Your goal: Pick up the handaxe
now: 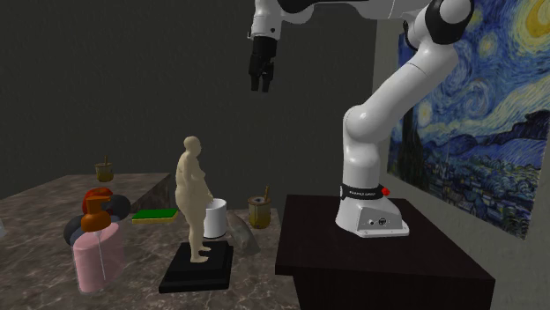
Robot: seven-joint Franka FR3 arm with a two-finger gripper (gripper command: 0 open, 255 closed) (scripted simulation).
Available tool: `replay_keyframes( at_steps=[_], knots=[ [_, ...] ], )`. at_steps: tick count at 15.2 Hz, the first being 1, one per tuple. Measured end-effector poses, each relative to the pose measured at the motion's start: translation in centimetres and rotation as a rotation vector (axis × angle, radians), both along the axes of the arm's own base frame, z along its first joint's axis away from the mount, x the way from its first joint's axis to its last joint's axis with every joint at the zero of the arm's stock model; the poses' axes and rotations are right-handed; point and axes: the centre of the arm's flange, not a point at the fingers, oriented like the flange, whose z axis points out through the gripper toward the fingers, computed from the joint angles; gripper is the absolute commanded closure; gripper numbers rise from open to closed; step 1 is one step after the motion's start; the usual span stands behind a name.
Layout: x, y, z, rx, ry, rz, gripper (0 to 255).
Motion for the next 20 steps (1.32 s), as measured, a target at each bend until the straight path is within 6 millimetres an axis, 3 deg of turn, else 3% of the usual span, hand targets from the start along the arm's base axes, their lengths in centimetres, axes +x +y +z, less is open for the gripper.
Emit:
replay_keyframes(
  at_steps=[3, 7, 12, 20],
  knots=[
    [0.2, 1.1, -1.3, -0.011, 0.009, -0.023, 0],
    [1.2, 4.4, -5.4, -0.045, 0.037, -0.098, 0],
    [3.0, 8.6, -11.3, -0.089, 0.073, -0.198, 0],
    [6.1, 13.5, -20.8, -0.161, 0.129, -0.36, 0]
  ],
)
